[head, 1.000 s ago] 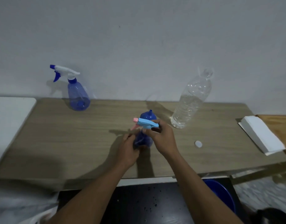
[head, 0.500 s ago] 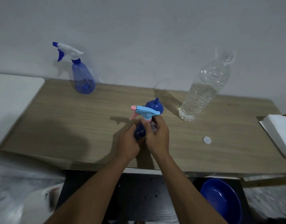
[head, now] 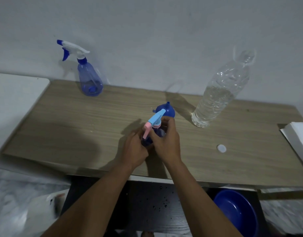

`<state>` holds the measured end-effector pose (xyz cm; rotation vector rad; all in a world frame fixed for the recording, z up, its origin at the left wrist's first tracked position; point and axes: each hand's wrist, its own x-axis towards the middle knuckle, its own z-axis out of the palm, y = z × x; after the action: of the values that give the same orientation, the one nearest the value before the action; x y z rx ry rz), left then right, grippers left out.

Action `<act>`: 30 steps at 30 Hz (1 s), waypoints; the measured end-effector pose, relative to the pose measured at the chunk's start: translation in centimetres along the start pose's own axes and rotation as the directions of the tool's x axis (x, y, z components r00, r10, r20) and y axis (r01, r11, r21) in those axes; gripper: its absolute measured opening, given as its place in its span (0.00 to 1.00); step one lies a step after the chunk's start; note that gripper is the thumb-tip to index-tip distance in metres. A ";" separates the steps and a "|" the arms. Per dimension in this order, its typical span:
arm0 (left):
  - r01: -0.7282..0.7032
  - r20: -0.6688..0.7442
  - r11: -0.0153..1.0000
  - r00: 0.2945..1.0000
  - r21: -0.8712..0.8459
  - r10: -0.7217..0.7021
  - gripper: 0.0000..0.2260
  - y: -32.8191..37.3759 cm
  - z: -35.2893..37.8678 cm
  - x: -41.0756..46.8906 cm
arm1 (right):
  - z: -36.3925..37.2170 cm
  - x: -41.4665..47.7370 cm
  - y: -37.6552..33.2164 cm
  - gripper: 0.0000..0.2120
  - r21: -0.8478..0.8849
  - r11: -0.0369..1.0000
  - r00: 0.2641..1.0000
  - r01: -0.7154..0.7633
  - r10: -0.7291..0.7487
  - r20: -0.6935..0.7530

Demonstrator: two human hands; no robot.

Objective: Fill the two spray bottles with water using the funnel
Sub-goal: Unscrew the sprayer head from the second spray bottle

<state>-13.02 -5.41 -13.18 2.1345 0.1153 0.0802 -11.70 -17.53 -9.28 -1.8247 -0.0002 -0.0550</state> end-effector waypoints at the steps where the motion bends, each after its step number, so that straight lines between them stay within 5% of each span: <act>1: -0.011 -0.003 1.000 1.000 0.003 0.011 0.18 0.0 0.0 0.0 | 0.0 0.2 0.1 0.17 -0.005 1.000 1.000 0.004 -0.004 -0.004; 6: -0.038 0.039 0.996 0.999 0.076 0.035 0.27 -0.4 0.1 0.2 | -0.6 0.2 0.5 0.17 0.023 0.999 0.997 0.035 -0.036 0.070; 22: -0.051 0.039 0.987 0.998 0.155 0.045 0.27 -0.7 -0.2 0.5 | -1.3 0.5 -0.1 0.11 -0.014 0.998 0.986 0.057 -0.054 0.160; 26: -0.036 0.049 0.990 0.998 0.139 0.029 0.28 -0.7 -0.2 0.5 | -1.3 0.5 -0.7 0.27 -0.002 0.993 0.991 0.114 -0.114 0.068; 30: 0.017 0.059 0.997 0.998 0.080 -0.022 0.27 -0.4 -0.4 0.4 | -0.9 1.1 -1.7 0.22 -0.029 0.986 0.986 0.166 -0.166 -0.016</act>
<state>-12.70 -4.79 -13.33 2.2121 0.1054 0.0002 -10.65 -18.06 -7.38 -1.8484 -0.1396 -0.1902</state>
